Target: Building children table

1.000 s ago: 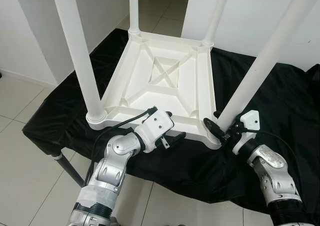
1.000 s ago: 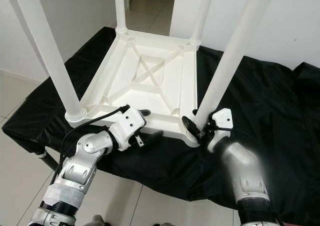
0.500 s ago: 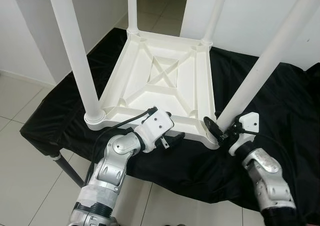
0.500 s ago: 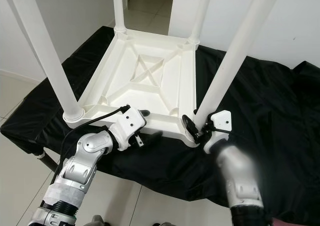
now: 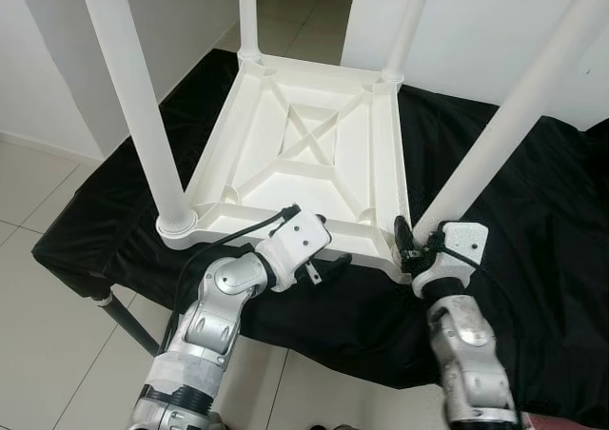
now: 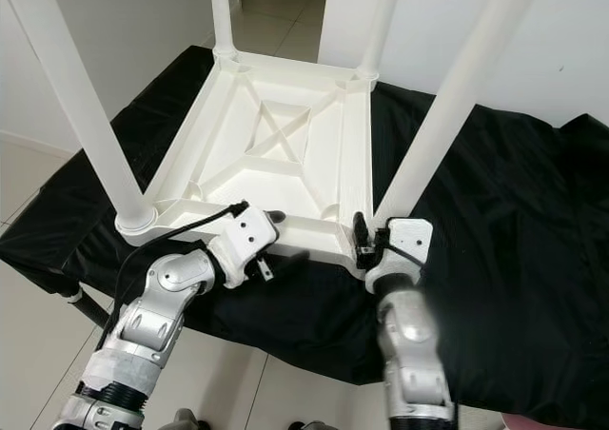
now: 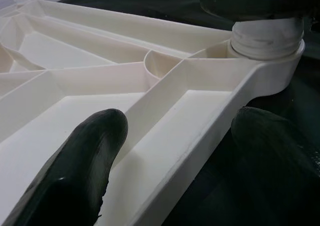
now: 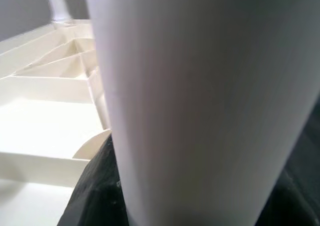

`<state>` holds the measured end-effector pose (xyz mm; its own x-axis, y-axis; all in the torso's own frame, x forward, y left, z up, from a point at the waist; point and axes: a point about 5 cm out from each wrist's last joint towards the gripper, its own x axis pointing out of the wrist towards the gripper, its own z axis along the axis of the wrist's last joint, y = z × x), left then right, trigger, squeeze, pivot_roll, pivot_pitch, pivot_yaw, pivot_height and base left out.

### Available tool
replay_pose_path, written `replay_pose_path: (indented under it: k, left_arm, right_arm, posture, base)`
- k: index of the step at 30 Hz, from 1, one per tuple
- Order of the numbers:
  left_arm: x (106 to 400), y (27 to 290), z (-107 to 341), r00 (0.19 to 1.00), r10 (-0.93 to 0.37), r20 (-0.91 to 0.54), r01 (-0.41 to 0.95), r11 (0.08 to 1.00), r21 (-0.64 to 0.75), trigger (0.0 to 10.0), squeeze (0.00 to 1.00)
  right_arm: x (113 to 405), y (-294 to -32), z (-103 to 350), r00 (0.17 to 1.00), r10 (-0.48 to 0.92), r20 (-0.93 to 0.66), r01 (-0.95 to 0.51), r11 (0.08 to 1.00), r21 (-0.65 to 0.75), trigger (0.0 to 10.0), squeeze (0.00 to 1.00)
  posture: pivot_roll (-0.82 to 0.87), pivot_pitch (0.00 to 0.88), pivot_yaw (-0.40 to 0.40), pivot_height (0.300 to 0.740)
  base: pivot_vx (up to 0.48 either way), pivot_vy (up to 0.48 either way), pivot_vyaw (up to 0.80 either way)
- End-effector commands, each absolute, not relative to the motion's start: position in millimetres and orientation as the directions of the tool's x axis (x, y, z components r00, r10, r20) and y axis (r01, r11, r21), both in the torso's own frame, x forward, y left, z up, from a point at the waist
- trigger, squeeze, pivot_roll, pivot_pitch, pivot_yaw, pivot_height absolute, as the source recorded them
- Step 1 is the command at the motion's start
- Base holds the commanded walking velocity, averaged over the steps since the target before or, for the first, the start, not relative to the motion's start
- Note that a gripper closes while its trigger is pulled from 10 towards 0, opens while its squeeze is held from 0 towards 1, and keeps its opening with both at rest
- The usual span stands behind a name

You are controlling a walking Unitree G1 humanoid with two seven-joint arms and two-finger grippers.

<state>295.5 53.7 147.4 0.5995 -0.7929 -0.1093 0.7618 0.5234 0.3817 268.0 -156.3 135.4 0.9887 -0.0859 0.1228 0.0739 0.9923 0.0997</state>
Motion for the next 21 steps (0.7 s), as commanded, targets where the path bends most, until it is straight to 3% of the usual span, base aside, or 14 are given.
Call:
replay_pose_path:
  k: [1,6,15,16,21]
  left_arm:
    - [303,56,149,0.716,-0.696,-0.052,0.656,0.645,0.391,10.0,0.0]
    - [302,56,150,0.717,-0.695,-0.053,0.656,0.648,0.388,10.0,0.0]
    - [301,56,148,0.72,-0.691,-0.054,0.653,0.65,0.387,10.0,0.0]
    - [301,55,148,0.723,-0.689,-0.051,0.651,0.653,0.387,10.0,0.0]
    - [301,56,150,0.726,-0.686,-0.046,0.646,0.658,0.386,10.0,0.0]
  right_arm:
    - [266,-152,115,0.99,-0.14,-0.003,0.14,0.983,0.119,10.0,0.0]
    - [267,-132,119,0.994,-0.111,0.005,0.109,0.984,0.141,10.0,0.0]
    - [264,-139,128,0.996,-0.069,0.063,0.06,0.988,0.143,10.0,0.0]
    - [264,-140,130,0.996,-0.047,0.079,0.035,0.988,0.149,10.0,1.0]
    - [263,-145,134,0.994,0.005,0.109,-0.02,0.991,0.135,10.0,1.0]
  posture:
    - [0.01,0.119,-0.057,0.74]
    - [0.01,0.127,-0.058,0.74]
    - [0.01,0.118,-0.065,0.74]
    - [0.01,0.117,-0.066,0.74]
    - [0.02,0.114,-0.071,0.74]
  base:
    - [0.0,0.0,0.0]
    - [0.0,0.0,0.0]
    - [0.0,0.0,0.0]
    - [0.0,0.0,0.0]
    - [0.0,0.0,0.0]
